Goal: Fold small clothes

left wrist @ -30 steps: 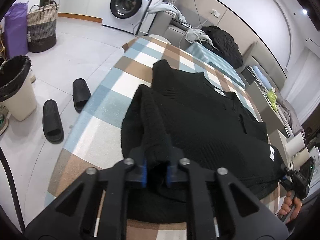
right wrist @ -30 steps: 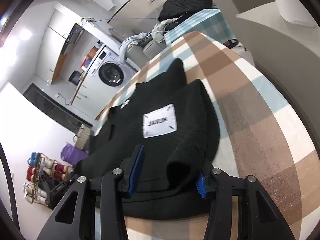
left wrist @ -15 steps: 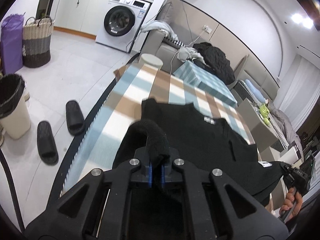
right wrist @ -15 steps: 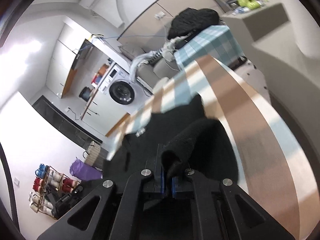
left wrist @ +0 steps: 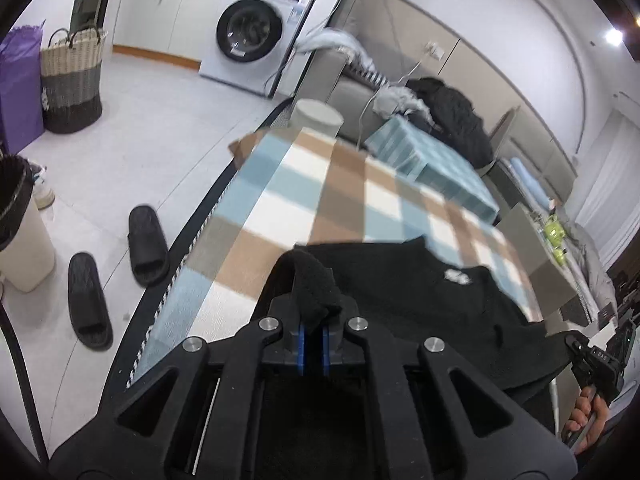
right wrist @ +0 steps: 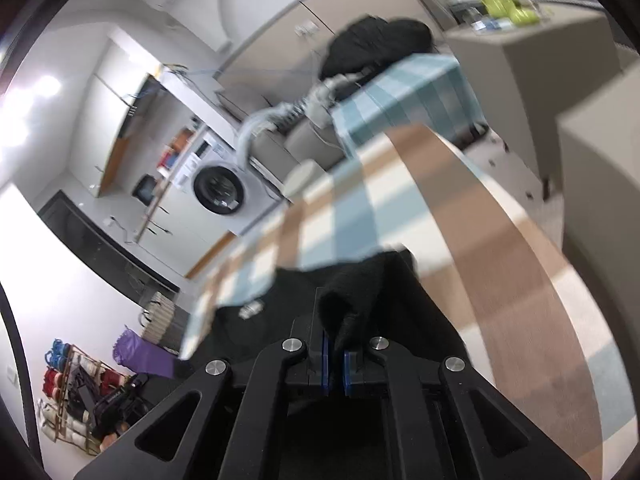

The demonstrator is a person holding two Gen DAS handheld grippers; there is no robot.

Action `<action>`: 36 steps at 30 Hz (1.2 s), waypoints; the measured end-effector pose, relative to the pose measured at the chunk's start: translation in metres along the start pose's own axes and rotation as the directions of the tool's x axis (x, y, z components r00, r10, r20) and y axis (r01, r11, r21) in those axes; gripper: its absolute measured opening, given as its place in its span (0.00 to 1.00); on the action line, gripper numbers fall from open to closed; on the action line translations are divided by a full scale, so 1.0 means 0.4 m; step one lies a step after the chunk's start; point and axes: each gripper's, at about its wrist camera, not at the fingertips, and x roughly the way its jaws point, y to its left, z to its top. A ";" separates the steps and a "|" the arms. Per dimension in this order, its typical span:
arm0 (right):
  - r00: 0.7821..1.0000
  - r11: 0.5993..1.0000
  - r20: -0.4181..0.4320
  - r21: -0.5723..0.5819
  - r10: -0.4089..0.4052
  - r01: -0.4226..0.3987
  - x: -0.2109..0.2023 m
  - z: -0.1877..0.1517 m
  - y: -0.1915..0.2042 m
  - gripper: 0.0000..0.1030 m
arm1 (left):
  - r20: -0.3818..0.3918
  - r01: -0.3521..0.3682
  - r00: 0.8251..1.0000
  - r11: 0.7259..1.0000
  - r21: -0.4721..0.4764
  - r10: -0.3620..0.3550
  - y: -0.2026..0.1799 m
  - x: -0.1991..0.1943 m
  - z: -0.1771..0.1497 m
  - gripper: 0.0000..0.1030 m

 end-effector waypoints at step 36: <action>0.989 0.988 -0.052 0.066 -0.137 0.140 0.121 0.160 -0.063 0.41 | -0.096 -0.060 0.993 0.998 0.019 0.062 0.040 0.181 0.100 0.69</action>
